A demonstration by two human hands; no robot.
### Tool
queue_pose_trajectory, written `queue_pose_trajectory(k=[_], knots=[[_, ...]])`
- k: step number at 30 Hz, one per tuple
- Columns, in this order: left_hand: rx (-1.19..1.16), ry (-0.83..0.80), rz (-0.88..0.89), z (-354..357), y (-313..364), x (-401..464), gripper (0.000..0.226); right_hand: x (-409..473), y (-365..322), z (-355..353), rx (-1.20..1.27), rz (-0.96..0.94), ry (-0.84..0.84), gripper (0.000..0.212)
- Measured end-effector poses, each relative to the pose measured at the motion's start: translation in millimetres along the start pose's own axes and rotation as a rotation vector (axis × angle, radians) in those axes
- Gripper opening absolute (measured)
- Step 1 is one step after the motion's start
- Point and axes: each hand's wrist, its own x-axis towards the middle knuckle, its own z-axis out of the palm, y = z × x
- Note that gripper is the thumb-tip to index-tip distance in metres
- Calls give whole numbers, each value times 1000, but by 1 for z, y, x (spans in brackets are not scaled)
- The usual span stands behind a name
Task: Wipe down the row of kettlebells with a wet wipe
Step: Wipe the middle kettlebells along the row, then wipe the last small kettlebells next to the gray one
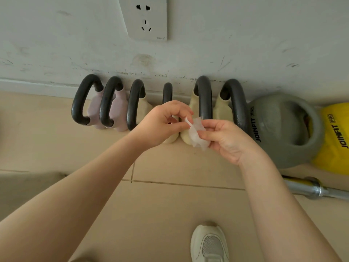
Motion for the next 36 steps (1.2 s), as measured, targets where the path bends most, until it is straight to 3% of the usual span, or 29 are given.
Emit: queue_pose_trajectory(k=[4,8,9,11,14,16,19,25,27,29,31,32,34,36], knots=[[-74,-68,-18,-4,0,4,25,-2,2,-15,-55,23,42,7],[-45,-77,-70,0,-9,9,31,-2,6,-24,298,-61,-25,14],[-12,-72,-80,3,-11,10,31,-4,7,-23,401,-60,25,13],[44,-68,-116,11,-16,13,34,-6,9,-22,443,-25,324,10],[-1,38,-243,25,-17,22,38,-11,10,-23,-69,-129,827,19],[-49,114,-342,35,-14,31,30,-10,10,-20,-360,-242,923,22],[-128,181,-435,45,-12,42,26,0,10,-11,-583,-325,935,15],[-211,203,-485,51,-15,49,31,10,14,13,-519,-331,709,17],[-207,195,-487,51,-15,49,31,8,18,16,-237,-283,667,28],[-213,207,-476,51,-15,49,29,9,17,10,241,-102,634,34],[-224,227,-464,52,-16,48,27,9,16,1,565,49,640,28],[-230,233,-461,52,-16,48,26,10,15,-1,588,87,655,21],[-234,234,-461,53,-17,47,25,13,15,0,369,55,695,8],[-219,223,-460,52,-17,48,26,15,17,3,168,-59,707,16]])
